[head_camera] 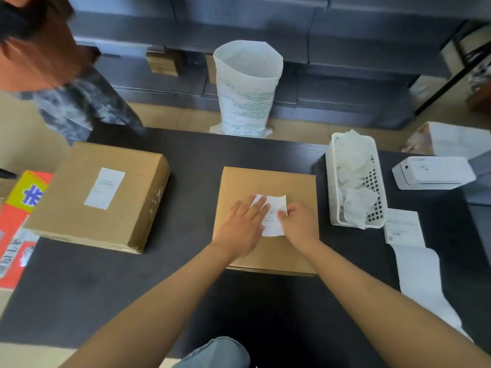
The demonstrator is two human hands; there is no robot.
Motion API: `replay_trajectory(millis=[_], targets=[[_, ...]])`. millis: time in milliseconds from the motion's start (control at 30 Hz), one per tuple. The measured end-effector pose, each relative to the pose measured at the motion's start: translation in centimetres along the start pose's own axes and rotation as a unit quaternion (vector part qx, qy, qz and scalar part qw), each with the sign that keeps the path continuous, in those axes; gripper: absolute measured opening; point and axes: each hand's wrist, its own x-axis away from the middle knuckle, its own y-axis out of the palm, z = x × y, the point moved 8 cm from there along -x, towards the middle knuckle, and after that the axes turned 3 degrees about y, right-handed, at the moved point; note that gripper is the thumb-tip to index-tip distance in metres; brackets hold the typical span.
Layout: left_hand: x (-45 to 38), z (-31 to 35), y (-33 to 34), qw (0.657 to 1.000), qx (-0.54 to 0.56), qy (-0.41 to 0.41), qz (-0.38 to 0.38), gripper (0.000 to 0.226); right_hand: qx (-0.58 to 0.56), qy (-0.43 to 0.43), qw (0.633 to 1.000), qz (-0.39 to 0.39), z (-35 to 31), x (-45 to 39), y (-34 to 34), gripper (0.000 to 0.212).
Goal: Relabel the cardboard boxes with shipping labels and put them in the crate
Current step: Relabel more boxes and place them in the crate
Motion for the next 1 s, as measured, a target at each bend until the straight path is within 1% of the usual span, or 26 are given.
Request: replay_trajectory(millis=[67, 167, 233, 267, 333, 400, 500, 567, 633, 700, 833, 900, 1000], targets=[[-0.3, -0.6, 1.0, 1.0, -0.001, -0.017, -0.023, 0.059, 0.047, -0.015, 0.999, 0.014, -0.2, 0.3, -0.4, 0.01], [0.0, -0.9, 1.7, 0.999, 0.002, -0.018, -0.027, 0.061, 0.137, -0.03, 0.989, 0.049, -0.3, 0.9, -1.4, 0.028], [0.1, -1.1, 1.5, 0.999, 0.025, -0.029, -0.012, 0.064, 0.189, -0.03, 0.977, 0.095, 0.1, 1.2, -2.3, 0.044], [0.0, -1.3, 1.2, 0.998, 0.05, -0.04, 0.005, 0.065, 0.211, -0.043, 0.969, 0.118, 0.1, 1.4, -2.6, 0.048], [-0.3, -1.7, 0.3, 0.994, 0.089, -0.058, 0.039, 0.063, 0.216, -0.1, 0.961, 0.143, -0.6, 1.7, -2.5, 0.051], [-0.8, -1.8, 0.1, 0.995, 0.07, -0.062, 0.042, 0.061, 0.209, -0.166, 0.956, 0.12, -1.9, 1.9, -1.3, 0.056], [-0.8, -2.3, 0.7, 0.996, 0.021, -0.078, 0.032, 0.063, 0.233, -0.236, 0.942, 0.041, -3.0, 1.9, 1.8, 0.065], [-0.5, -2.9, 1.1, 0.994, 0.007, -0.101, 0.042, 0.068, 0.275, -0.224, 0.935, 0.019, -2.1, 1.5, 3.2, 0.067], [-0.3, -3.5, 1.3, 0.991, 0.017, -0.119, 0.058, 0.07, 0.309, -0.202, 0.929, 0.024, -0.9, 1.1, 3.6, 0.068], [-0.2, -3.7, 1.4, 0.99, 0.019, -0.126, 0.068, 0.069, 0.324, -0.199, 0.924, 0.036, -0.5, 1.0, 3.7, 0.069], [-0.3, -3.5, 1.2, 0.99, 0.015, -0.125, 0.069, 0.061, 0.32, -0.191, 0.928, 0.029, -0.5, 0.7, 4.1, 0.068], [-0.2, -3.5, 0.9, 0.989, 0.021, -0.122, 0.078, 0.058, 0.301, -0.199, 0.932, 0.023, -0.5, 0.8, 3.8, 0.065], [0.4, -3.8, -0.1, 0.987, 0.042, -0.114, 0.107, 0.056, 0.296, -0.192, 0.935, 0.046, 0.9, 1.2, 2.2, 0.061]])
